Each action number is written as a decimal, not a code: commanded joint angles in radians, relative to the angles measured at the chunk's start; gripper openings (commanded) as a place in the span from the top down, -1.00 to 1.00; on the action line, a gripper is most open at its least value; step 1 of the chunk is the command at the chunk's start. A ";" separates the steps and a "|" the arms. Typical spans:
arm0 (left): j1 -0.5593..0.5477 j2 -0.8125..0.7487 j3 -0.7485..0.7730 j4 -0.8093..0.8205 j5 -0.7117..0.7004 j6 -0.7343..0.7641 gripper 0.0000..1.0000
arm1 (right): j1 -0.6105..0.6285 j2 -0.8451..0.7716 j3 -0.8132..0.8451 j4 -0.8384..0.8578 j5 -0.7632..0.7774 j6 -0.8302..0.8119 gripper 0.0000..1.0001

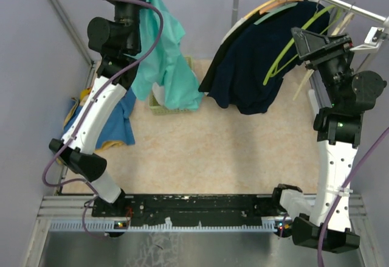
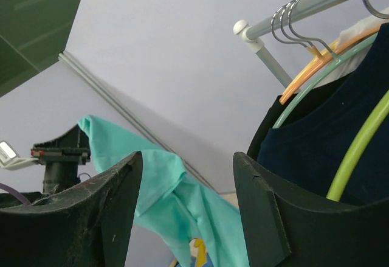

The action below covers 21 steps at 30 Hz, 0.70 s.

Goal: Remove the t-shirt from the hanger
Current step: Place the T-shirt in the bin.

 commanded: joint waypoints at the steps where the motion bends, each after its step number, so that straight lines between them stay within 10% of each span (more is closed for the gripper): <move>1: 0.007 0.025 0.096 0.173 -0.032 0.053 1.00 | -0.007 -0.022 0.003 0.038 -0.021 -0.051 -0.23; 21: 0.050 0.127 0.034 0.062 -0.006 -0.072 1.00 | -0.006 -0.031 0.022 0.027 -0.032 -0.076 -0.24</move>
